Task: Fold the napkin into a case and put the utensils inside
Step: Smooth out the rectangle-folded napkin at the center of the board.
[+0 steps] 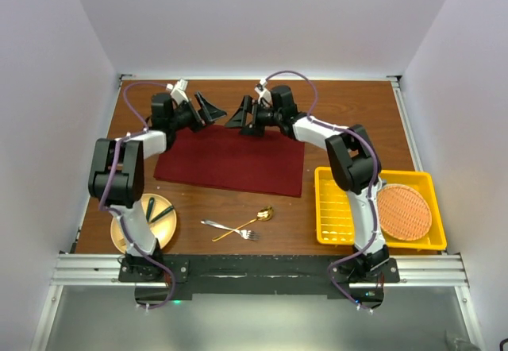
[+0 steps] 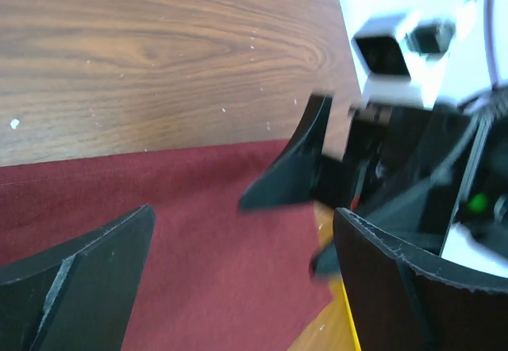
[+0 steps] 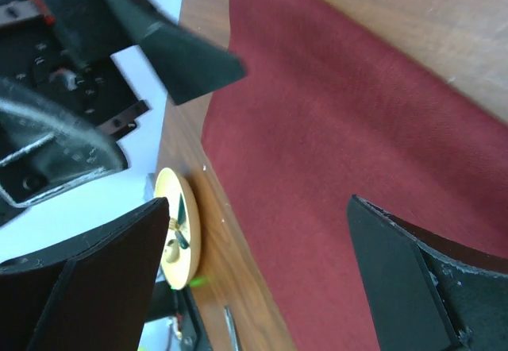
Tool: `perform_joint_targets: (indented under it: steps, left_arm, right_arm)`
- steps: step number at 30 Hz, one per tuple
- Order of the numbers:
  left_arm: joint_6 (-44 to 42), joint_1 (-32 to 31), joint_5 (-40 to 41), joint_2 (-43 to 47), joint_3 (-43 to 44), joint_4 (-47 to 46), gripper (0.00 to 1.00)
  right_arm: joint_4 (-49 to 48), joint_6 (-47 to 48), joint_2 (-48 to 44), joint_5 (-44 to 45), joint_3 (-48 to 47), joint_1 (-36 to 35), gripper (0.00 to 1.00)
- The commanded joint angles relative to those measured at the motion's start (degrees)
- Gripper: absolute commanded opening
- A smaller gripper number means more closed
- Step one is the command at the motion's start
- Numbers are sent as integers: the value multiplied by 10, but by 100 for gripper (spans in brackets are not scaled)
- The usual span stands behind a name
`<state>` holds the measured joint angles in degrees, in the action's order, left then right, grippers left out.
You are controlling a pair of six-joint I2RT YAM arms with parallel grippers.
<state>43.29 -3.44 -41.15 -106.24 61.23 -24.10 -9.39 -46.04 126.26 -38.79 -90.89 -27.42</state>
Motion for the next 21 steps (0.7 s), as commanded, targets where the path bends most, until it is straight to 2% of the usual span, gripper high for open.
perform_joint_targets:
  steps: [1, 5, 12, 15, 18, 19, 21]
  left_arm:
    - [112, -5, 44, -49, 22, -107, 100]
    - [142, -11, 59, -108, 38, -138, 100]
    - [156, 2, 62, -153, 35, -161, 100]
    - [109, 13, 33, -123, 15, -147, 100]
    - [28, 34, -3, -65, -7, -90, 100]
    - [-36, 55, -40, -36, -7, -38, 100]
    - [-141, 92, -54, -6, 26, 72, 100]
  right_arm:
    - [-91, -62, 11, -3, -22, 5, 98]
    - [-92, -61, 38, -3, -31, 5, 98]
    - [-68, -18, 72, -17, -29, 19, 98]
    - [-26, 29, 75, -25, -36, 26, 98]
    - [6, 56, 72, -32, -45, 28, 98]
    - [7, 58, 70, -42, -53, 28, 98]
    - [16, 75, 55, -59, -67, 28, 98]
